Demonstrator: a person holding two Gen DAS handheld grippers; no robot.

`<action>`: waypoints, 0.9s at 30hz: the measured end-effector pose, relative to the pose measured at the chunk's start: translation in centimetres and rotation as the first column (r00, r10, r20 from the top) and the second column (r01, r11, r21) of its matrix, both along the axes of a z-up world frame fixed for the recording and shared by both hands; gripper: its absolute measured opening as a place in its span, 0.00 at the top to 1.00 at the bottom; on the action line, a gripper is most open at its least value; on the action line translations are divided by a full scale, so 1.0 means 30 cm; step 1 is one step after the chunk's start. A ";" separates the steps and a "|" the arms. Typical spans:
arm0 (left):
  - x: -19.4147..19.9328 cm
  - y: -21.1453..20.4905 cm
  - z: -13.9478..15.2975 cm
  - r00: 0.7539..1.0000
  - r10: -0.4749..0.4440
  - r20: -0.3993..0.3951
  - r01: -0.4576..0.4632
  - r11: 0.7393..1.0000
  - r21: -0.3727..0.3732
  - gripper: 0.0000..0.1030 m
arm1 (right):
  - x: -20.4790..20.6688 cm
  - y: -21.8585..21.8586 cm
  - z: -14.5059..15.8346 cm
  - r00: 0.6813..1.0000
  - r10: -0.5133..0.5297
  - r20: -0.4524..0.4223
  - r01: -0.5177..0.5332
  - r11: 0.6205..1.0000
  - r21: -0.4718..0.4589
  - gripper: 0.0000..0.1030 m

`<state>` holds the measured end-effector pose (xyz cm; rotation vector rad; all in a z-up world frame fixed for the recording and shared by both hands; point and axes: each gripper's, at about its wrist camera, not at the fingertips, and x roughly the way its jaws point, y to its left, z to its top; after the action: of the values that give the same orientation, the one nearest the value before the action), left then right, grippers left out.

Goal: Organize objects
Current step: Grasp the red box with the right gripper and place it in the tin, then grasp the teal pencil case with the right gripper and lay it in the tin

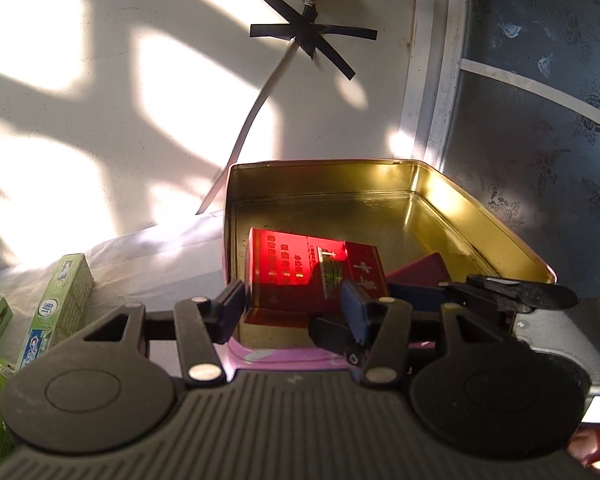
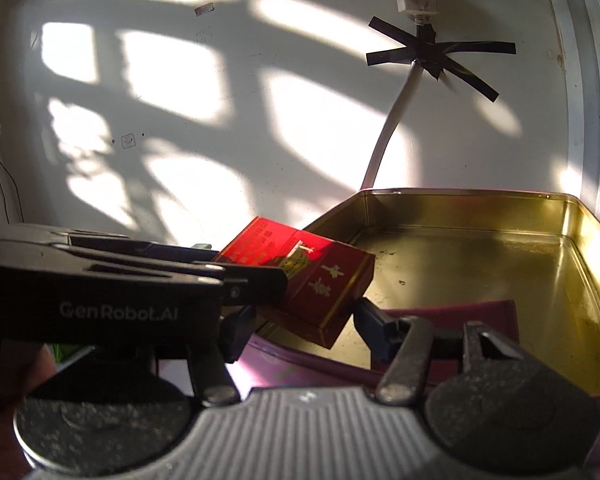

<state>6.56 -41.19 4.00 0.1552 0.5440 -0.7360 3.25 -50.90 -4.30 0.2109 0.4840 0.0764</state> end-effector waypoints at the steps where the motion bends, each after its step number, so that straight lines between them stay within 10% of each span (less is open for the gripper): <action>1: 0.009 -0.006 -0.003 1.000 -0.001 -0.017 0.001 1.000 -0.004 0.44 | 0.010 -0.014 -0.007 1.000 -0.003 -0.015 0.003 1.000 0.023 0.43; 13: -0.058 -0.046 0.029 0.999 -0.048 -0.002 0.047 0.998 -0.031 0.40 | -0.077 -0.053 -0.015 0.976 -0.213 0.043 0.214 0.976 -0.028 0.37; 22: -0.172 0.348 0.001 0.993 0.120 -0.002 -0.120 0.991 -0.065 0.40 | -0.194 0.093 0.031 0.981 -0.145 0.132 0.152 0.988 -0.043 0.37; 27: -0.164 0.615 -0.089 0.949 0.315 -0.017 -0.315 0.949 -0.009 0.40 | -0.183 0.238 0.041 0.993 -0.022 0.114 0.029 0.998 -0.061 0.37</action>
<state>1.64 -22.74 1.34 0.0493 0.5626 -0.4287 -2.24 -43.75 -3.08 0.1507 0.3705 0.0483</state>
